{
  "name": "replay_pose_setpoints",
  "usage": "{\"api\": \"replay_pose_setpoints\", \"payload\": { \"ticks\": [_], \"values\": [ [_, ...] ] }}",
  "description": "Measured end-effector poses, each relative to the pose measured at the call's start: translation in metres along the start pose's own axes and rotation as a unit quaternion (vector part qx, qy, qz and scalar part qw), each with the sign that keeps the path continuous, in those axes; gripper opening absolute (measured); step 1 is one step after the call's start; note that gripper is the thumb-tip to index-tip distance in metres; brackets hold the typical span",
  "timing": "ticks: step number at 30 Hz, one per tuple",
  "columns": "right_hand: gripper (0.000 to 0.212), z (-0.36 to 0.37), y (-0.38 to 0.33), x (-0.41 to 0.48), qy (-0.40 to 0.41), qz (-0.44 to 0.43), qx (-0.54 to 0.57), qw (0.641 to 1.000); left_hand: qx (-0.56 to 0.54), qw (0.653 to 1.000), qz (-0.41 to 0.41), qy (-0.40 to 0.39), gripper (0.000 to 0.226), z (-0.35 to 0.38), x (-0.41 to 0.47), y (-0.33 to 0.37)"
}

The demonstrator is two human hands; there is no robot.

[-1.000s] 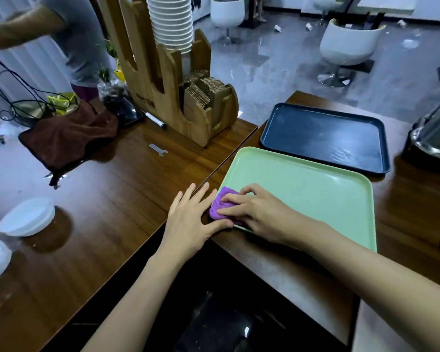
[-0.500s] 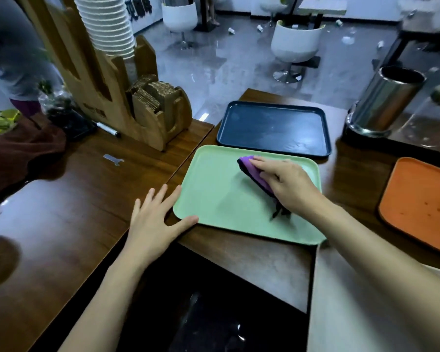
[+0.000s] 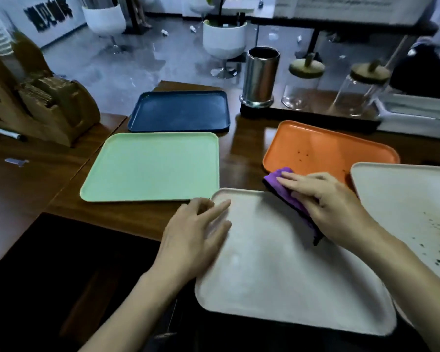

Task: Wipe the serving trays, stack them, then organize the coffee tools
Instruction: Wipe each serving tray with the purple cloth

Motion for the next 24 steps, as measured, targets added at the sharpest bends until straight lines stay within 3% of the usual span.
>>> {"api": "replay_pose_setpoints", "payload": {
  "ticks": [3, 8, 16, 24],
  "values": [
    [0.047, -0.005, 0.021, -0.034, 0.002, -0.004, -0.022, 1.0, 0.013, 0.999, -0.029, -0.001, 0.038, 0.016, -0.008, 0.015],
    [0.05, -0.001, 0.031, -0.064, -0.007, -0.051, -0.033, 0.998, 0.021, 0.989, -0.124, 0.08, 0.03, 0.018, -0.021, 0.022],
    [0.052, -0.009, 0.02, -0.072, 0.02, -0.045, -0.023, 0.999, -0.046, 0.97, -0.17, 0.167, 0.039, -0.012, -0.006, 0.025],
    [0.054, -0.013, 0.03, -0.058, 0.084, -0.004, -0.008, 0.996, -0.043, 0.943, -0.269, 0.193, 0.047, -0.082, 0.01, -0.07]
  ]
}}
Point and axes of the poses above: each hand's wrist, its own x-axis towards the middle knuckle, its own z-axis out of the palm, y = z × x, the point moved 4 cm from there along x, towards the middle knuckle, and after that the axes turned 14 degrees about z, right-handed, at the moved point
